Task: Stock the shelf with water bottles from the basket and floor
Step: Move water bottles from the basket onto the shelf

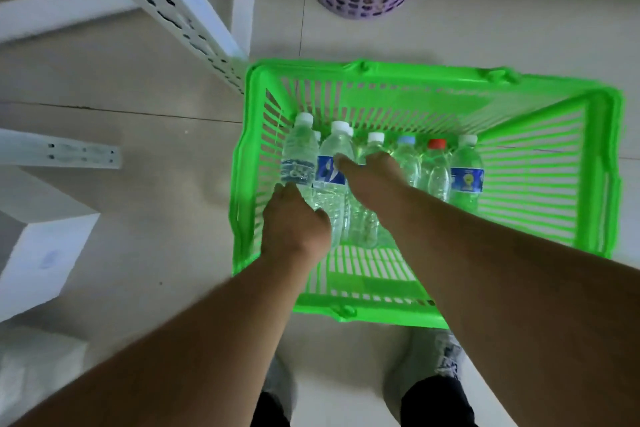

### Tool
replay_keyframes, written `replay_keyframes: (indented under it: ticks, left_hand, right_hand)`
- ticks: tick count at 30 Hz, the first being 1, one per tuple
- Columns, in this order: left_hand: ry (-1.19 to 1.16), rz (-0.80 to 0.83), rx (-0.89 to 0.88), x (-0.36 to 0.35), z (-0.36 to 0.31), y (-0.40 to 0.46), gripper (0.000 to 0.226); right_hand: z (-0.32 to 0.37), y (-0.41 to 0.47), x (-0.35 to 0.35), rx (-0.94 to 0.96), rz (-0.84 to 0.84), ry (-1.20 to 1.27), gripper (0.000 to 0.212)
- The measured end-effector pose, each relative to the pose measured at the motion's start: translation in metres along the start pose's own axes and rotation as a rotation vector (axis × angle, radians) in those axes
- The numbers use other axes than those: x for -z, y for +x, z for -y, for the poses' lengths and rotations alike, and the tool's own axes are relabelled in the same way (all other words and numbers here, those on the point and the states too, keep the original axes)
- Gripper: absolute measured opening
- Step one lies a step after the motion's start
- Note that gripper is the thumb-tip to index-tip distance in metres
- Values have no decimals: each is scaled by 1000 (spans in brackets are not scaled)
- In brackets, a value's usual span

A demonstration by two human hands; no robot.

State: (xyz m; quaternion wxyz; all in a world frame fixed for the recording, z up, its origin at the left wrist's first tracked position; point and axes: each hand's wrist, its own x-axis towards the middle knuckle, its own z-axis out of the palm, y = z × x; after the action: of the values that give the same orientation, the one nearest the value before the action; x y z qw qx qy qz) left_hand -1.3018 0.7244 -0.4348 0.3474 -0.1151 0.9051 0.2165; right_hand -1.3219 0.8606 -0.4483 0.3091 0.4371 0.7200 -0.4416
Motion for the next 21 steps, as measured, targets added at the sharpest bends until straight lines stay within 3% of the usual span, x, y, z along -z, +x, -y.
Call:
replay_keyframes:
  ticks: [3, 6, 11, 13, 16, 21]
  left_hand:
    - [30, -42, 26, -12, 6, 11, 59]
    - [6, -63, 11, -18, 10, 14, 46]
    - [5, -97, -20, -17, 9, 12, 54]
    - [-20, -94, -13, -16, 5, 13, 56]
    - [-35, -30, 36, -18, 1, 22, 61]
    - [-25, 145, 136, -30, 0, 41, 82]
  right_hand:
    - [1, 23, -15, 13, -17, 4, 63]
    - [-4, 33, -21, 3, -14, -18, 69]
    - [-17, 33, -4, 16, -31, -9, 63]
    - [-23, 34, 6, 6, -59, -24, 53]
    - [-29, 37, 12, -23, -30, -13, 21]
    - [-22, 46, 6, -19, -13, -33, 59]
